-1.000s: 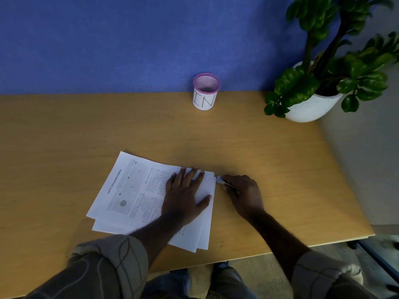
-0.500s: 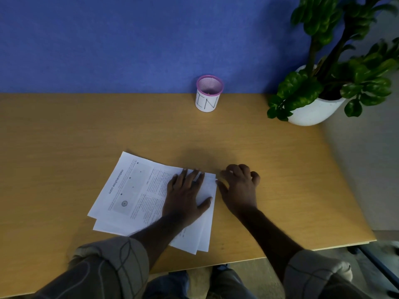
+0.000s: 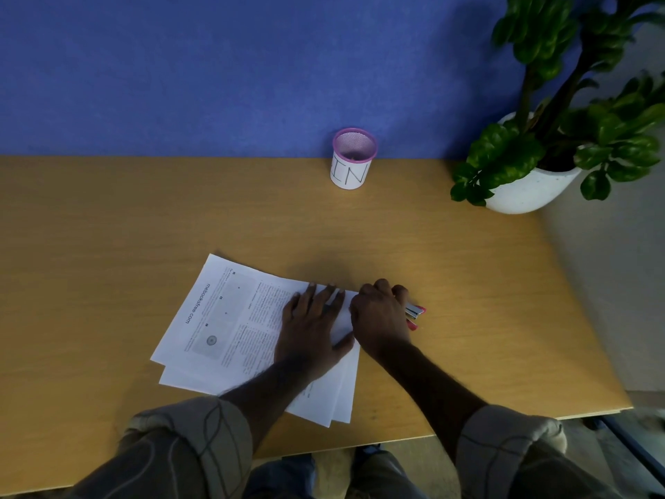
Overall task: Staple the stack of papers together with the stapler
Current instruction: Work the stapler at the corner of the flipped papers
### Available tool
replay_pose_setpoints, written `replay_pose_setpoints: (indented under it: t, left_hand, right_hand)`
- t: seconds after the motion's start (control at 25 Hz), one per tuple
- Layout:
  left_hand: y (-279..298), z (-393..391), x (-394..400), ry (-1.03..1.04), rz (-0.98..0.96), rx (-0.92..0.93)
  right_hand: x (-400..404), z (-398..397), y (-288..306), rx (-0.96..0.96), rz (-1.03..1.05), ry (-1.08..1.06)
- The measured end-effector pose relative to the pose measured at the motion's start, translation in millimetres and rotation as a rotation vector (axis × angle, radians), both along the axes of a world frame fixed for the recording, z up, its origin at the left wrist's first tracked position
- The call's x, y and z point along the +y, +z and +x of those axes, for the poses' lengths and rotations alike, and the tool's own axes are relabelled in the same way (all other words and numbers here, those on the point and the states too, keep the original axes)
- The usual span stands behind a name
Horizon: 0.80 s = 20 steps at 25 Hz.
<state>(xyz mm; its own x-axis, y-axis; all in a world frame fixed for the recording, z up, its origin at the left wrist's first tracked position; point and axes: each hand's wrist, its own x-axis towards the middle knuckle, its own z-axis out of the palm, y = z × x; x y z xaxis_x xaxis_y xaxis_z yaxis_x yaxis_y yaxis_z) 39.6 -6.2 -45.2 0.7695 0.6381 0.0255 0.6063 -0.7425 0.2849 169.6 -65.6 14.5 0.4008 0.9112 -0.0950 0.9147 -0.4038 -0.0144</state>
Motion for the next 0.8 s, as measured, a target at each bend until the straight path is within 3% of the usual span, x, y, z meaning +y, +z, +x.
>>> replay_pose_setpoints:
  t: [0.2, 0.36, 0.6, 0.8]
  left_hand:
    - [2.8, -1.6, -1.7, -0.005, -0.008, -0.017]
    - [8.2, 1.1, -0.3, 0.013, 0.016, -0.105]
    - [19.3, 11.0, 22.3, 0.003, -0.036, -0.004]
    - [29.5, 23.1, 50.6, -0.027, -0.208, -0.048]
  right_hand:
    - [4.9, -10.2, 8.8, -0.126, -0.094, 0.224]
    - [-4.2, -6.4, 1.1, -0.150, 0.020, 0.311]
    - [-9.7, 10.4, -14.2, -0.014, 0.252, 0.158]
    - [-0.4, 19.7, -12.5, 0.212, 0.408, 0.063]
